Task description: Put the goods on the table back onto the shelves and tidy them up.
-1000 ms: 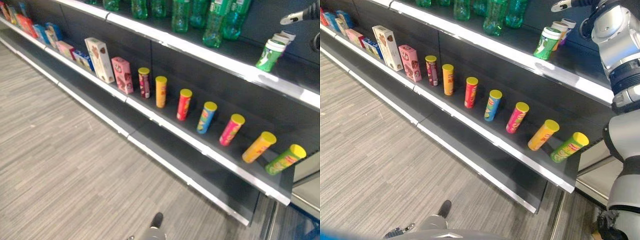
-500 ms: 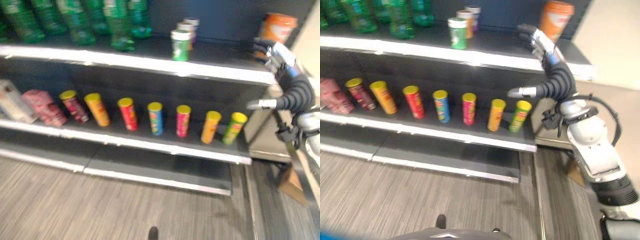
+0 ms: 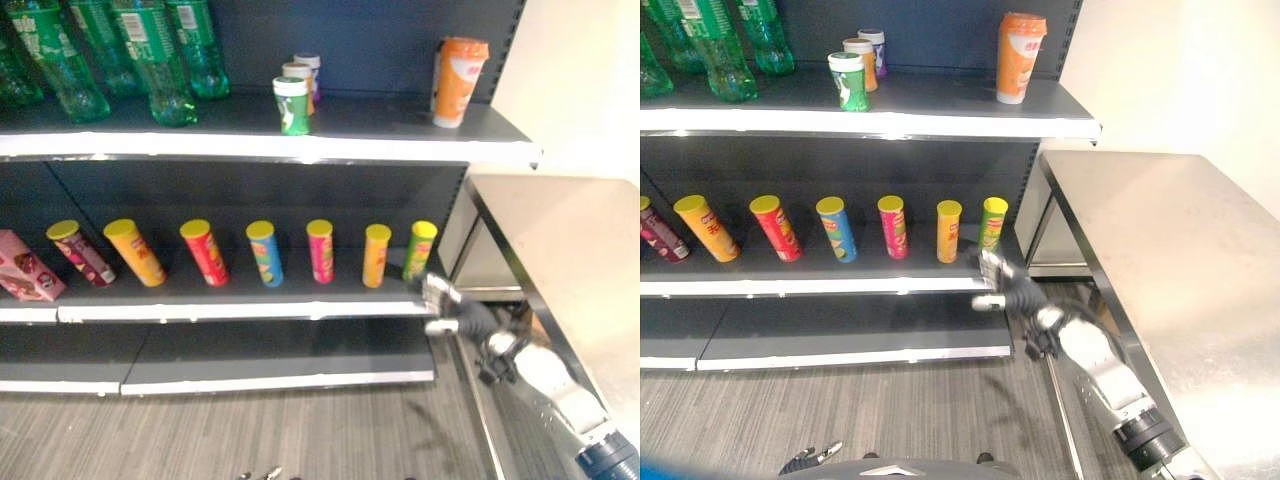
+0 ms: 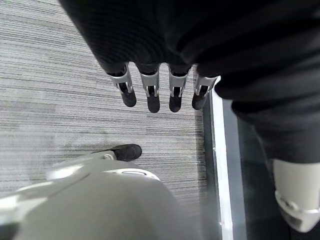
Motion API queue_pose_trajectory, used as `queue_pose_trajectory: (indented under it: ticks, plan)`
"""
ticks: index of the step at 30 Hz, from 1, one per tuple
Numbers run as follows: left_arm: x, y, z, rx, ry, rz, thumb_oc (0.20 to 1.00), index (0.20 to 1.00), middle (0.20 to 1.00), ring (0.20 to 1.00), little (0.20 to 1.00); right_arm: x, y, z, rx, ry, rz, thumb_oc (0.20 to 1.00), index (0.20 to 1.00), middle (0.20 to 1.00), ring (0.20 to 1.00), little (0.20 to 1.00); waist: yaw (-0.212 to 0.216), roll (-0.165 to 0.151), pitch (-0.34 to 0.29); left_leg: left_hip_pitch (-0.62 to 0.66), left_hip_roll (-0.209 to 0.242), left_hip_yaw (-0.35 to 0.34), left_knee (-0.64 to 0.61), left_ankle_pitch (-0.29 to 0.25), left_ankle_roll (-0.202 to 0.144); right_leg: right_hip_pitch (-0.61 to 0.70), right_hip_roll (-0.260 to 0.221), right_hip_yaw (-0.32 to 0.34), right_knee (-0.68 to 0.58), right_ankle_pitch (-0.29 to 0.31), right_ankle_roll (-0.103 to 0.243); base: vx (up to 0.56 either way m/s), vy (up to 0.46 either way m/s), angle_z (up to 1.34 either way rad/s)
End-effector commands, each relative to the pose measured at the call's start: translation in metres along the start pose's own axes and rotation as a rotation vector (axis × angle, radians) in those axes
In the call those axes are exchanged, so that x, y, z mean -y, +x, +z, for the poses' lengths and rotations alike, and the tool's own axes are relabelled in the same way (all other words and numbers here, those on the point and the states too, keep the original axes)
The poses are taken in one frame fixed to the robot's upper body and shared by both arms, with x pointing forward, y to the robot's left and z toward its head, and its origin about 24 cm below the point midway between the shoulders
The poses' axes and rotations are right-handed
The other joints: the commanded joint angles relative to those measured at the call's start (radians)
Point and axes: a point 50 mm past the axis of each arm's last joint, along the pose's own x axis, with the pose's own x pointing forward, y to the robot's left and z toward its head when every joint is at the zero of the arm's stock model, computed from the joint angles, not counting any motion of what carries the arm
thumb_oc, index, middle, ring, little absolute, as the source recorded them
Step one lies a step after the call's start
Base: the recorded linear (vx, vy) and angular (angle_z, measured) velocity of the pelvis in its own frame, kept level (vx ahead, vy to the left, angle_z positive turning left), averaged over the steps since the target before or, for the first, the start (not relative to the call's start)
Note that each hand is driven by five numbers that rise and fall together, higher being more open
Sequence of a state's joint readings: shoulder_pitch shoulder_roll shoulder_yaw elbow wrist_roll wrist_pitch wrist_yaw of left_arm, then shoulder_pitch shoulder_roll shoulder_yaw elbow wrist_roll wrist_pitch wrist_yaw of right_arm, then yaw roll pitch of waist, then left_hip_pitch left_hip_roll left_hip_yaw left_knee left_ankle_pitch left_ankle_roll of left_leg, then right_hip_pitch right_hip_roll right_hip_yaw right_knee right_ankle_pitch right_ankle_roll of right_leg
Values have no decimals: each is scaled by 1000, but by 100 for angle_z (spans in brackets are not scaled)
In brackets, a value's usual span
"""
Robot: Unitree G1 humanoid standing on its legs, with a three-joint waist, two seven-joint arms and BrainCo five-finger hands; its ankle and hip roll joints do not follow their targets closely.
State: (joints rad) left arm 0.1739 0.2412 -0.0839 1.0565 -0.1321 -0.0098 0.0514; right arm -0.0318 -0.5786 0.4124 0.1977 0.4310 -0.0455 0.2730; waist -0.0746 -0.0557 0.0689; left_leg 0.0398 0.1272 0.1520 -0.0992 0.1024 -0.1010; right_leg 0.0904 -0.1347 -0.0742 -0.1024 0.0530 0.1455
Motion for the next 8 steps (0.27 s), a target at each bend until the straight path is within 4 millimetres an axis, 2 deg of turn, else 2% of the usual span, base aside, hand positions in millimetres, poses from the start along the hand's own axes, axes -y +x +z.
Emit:
queue_pose_trajectory:
  ticks: [1, 2, 3, 4, 5, 6, 7, 8]
  plan:
    - [-13, 7, 37, 95, 105, 12, 1000, 1000, 1000, 1000, 1000, 15, 14, -7, -115, -286, -84, 1000, 1000, 1000, 1000, 1000, 28, -27, 56, 81, -43, 7, 34, -194, 31, -34, -45, -39, 71, -93, 38, -13, 25, 7]
    - [-13, 8, 38, 91, 134, 13, 1000, 1000, 1000, 1000, 1000, 17, 10, -50, -297, -257, -166, 1000, 1000, 1000, 1000, 1000, 37, -27, 57, 79, -49, 1, 37, -197, 36, -29, -51, -46, 71, -91, 41, -3, 24, 5]
    - [-15, 8, 38, 89, 148, 20, 1000, 1000, 1000, 1000, 1000, 17, 7, -64, -361, -267, -192, 1000, 1000, 1000, 1000, 1000, 42, -26, 55, 79, -52, -3, 37, -199, 38, -25, -54, -51, 71, -92, 42, 12, 15, 6]
    - [-17, 8, 40, 84, 156, 32, 1000, 1000, 1000, 1000, 1000, 10, -4, -95, -491, -168, -237, 1000, 1000, 1000, 1000, 1000, 45, -29, 55, 76, -58, -10, 41, -200, 40, -23, -57, -57, 74, -93, 43, 17, -1, 3]
    - [-17, 8, 40, 84, 156, 32, 1000, 1000, 1000, 1000, 1000, 10, -4, -95, -491, -168, -237, 1000, 1000, 1000, 1000, 1000, 44, -30, 56, 76, -58, -10, 41, -200, 40, -22, -57, -58, 74, -93, 43, 30, -5, 10]
    - [-20, 8, 36, 71, 174, 40, 1000, 1000, 1000, 1000, 1000, 6, -17, -118, -594, -156, -276, 1000, 1000, 1000, 1000, 1000, 50, -31, 55, 77, -61, -16, 42, -202, 42, -14, -60, -68, 75, -96, 44, 19, -4, 14]
    - [-20, 8, 36, 71, 174, 40, 1000, 1000, 1000, 1000, 1000, 6, -17, -118, -594, -156, -276, 1000, 1000, 1000, 1000, 1000, 49, -31, 56, 77, -61, -16, 42, -202, 42, -14, -60, -68, 75, -96, 44, 29, -7, 19]
    - [-21, 8, 36, 64, 174, 46, 1000, 1000, 1000, 1000, 1000, 2, -26, -131, -658, -113, -300, 1000, 1000, 1000, 1000, 1000, 50, -31, 56, 76, -62, -20, 43, -204, 43, -12, -61, -69, 76, -98, 44, 14, -5, 18]
